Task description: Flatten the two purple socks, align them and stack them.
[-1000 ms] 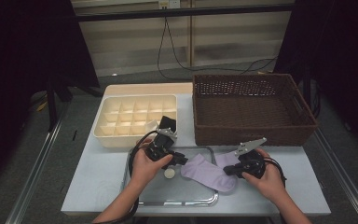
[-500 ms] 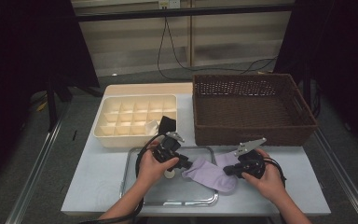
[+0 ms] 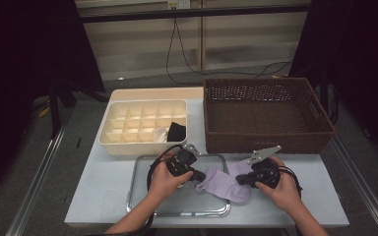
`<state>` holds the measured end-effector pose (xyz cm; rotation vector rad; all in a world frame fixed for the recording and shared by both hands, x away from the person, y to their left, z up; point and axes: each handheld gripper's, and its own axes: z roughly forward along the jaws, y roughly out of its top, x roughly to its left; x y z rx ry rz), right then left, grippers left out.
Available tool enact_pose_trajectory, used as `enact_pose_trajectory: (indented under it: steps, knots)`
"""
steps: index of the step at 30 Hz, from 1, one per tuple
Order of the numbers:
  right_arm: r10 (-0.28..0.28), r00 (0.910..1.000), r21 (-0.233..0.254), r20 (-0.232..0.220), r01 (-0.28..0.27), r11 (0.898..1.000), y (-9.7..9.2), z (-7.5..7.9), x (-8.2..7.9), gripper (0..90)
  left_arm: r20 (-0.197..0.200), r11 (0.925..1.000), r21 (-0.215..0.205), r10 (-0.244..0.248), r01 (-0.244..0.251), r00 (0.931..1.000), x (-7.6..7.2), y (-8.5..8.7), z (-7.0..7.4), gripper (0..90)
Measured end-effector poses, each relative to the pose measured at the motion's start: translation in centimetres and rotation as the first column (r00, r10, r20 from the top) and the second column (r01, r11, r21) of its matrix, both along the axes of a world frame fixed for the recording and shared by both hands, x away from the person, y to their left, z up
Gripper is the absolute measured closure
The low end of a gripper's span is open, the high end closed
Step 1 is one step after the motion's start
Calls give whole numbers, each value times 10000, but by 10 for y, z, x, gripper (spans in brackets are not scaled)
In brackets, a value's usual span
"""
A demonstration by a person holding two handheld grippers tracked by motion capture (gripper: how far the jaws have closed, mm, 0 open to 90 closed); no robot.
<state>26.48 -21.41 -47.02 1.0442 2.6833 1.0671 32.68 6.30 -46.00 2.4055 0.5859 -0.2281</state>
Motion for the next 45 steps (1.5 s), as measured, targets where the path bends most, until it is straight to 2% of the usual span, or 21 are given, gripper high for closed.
enact_pose_trajectory:
  steps: [2,3,5,6,9,13,15,17,19,22,23,27,29,30,33,35,38,40,42,43,45]
  knots:
    - [3,10000,-8,3,-3,10000,0,0,0,894,90,9998,159,-152,151,9998,3,3,2,890]
    - [8,10000,6,4,-8,10000,0,0,0,894,-62,9996,-246,167,-169,9998,5,7,2,890]
    - [-8,10000,11,-26,8,10000,0,0,0,895,-6,9998,-129,172,-172,9999,7,11,4,891]
    - [-5,10000,11,-13,5,10000,0,0,0,895,-124,9978,-371,546,-550,9984,6,12,4,891]
    - [-38,10000,19,-38,38,10000,0,0,0,894,57,9978,-244,611,-609,9981,9,20,8,891]
    - [-104,9999,59,9,104,9999,0,0,0,896,-129,9948,-339,955,-959,9953,9,25,7,891]
    - [-100,9999,115,25,100,9999,0,0,0,897,-78,9977,-94,670,-671,9977,12,28,7,891]
    - [-136,9999,143,13,136,9998,-1,1,0,898,-104,9969,34,785,-785,9969,11,29,6,891]
    - [-206,9997,174,89,204,9996,-2,2,0,898,-270,9952,-131,963,-967,9950,10,28,3,890]
    - [-457,9986,278,264,449,9986,-5,4,1,801,-217,9971,-104,752,-754,9969,11,29,4,883]
    - [-597,9979,270,236,590,9979,-8,5,1,785,-365,9944,-414,957,-972,9947,10,28,4,879]
    - [-1388,9895,432,415,1370,9896,-22,13,3,670,-284,9953,-434,859,-871,9959,11,29,6,852]
    - [-1882,9806,540,544,1853,9812,-31,14,3,566,-350,9953,-464,830,-846,9959,10,28,7,828]
    - [-2063,9771,589,513,2033,9773,-34,14,3,560,-198,9954,-486,817,-825,9965,11,28,8,812]
    - [-2547,9658,284,492,2535,9669,-43,11,5,481,-201,9954,-520,790,-800,9967,12,28,10,695]
    - [-2881,9566,-38,445,2886,9574,-46,7,5,441,-203,9947,-430,927,-935,9955,12,27,9,539]
    - [-2831,9590,-33,140,2832,9591,-49,0,7,524,-83,9942,-399,993,-996,9950,12,25,9,399]
    - [-2862,9580,-175,198,2865,9579,-48,-3,6,672,48,9948,-283,984,-982,9951,12,24,9,313]
    - [-2714,9624,40,43,2714,9625,-49,0,6,831,37,9933,-531,1027,-1023,9947,11,22,9,310]
    - [-2711,9625,36,103,2711,9626,-49,1,6,862,109,9958,-416,821,-816,9966,11,23,10,298]
    - [-2642,9644,83,122,2641,9645,-50,3,6,878,134,9952,-465,870,-863,9961,11,21,10,268]
